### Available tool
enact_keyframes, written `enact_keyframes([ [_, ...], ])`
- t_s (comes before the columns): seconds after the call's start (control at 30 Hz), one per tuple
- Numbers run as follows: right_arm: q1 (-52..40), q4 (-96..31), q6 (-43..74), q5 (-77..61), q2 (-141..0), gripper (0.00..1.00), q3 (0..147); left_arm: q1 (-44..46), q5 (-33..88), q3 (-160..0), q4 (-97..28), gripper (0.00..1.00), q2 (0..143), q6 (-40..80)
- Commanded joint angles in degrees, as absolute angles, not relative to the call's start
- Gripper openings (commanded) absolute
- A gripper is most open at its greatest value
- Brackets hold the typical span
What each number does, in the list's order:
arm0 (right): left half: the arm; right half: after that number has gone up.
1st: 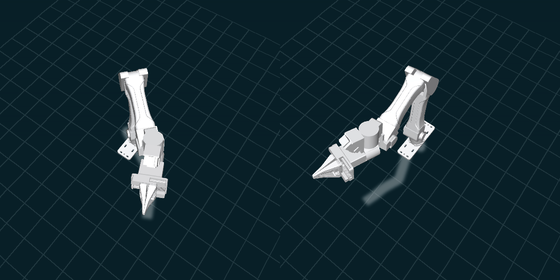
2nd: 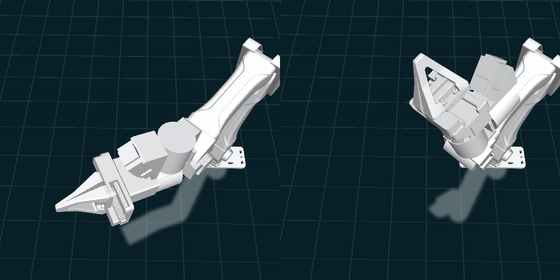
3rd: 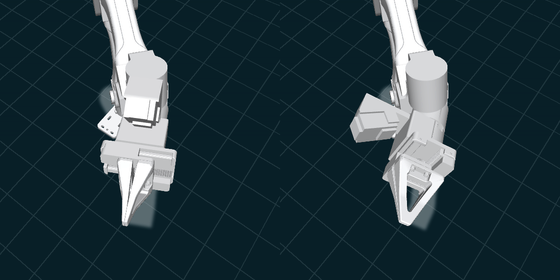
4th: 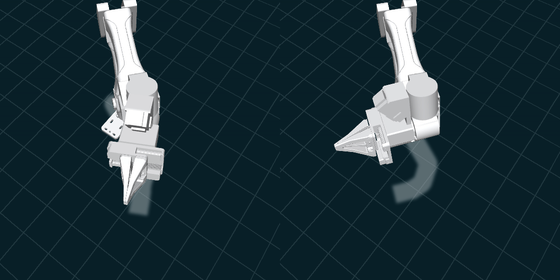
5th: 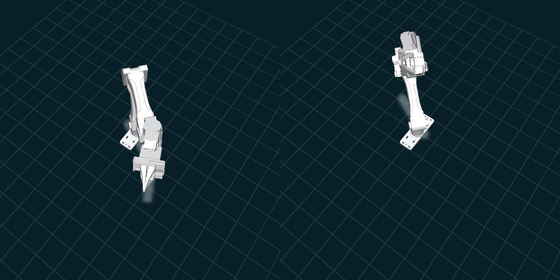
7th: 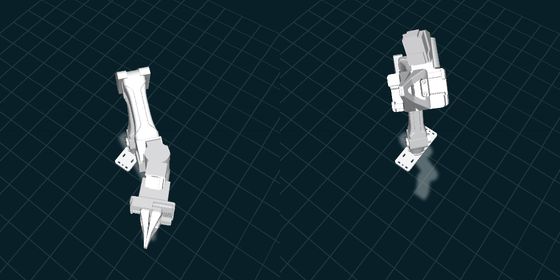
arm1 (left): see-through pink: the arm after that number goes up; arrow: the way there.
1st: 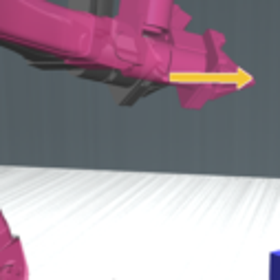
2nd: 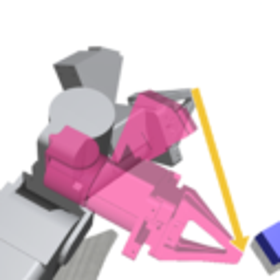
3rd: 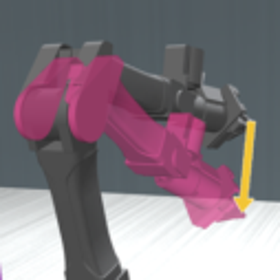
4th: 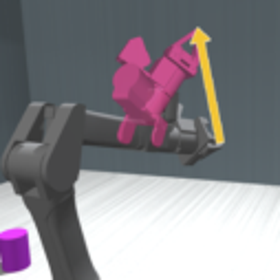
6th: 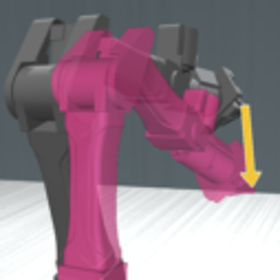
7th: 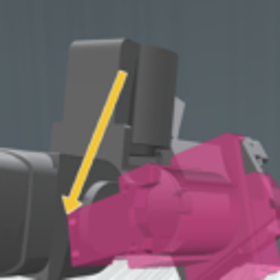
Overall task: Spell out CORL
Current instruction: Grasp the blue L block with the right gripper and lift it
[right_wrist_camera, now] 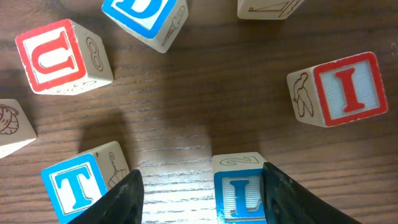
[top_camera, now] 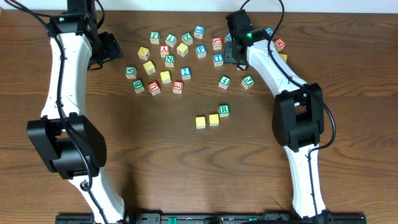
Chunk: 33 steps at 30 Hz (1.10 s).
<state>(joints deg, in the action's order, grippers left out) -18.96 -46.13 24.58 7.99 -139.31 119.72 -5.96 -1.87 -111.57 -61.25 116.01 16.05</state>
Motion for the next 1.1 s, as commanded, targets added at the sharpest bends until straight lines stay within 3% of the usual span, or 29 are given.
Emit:
enact_keyframes([
  [0.0, -18.4, -46.1, 25.3, 8.7, -140.6, 0.55, 119.3, -6.0, -2.6, -113.5, -61.4, 0.80, 115.9, 15.1],
  [0.73, -16.5, -50.0, 27.2, 10.0, -140.8, 0.51, 121.8, -6.0, -2.6, -113.5, -61.4, 0.80, 115.9, 15.1],
  [0.97, -16.6, -49.5, 27.2, 7.1, -143.2, 0.44, 121.8, -6.0, -2.6, -113.5, -61.4, 0.80, 115.9, 15.1],
  [1.07, -16.6, -49.3, 27.0, 7.1, -143.2, 0.34, 121.8, -6.0, -2.6, -113.5, -61.4, 0.80, 115.9, 15.1],
])
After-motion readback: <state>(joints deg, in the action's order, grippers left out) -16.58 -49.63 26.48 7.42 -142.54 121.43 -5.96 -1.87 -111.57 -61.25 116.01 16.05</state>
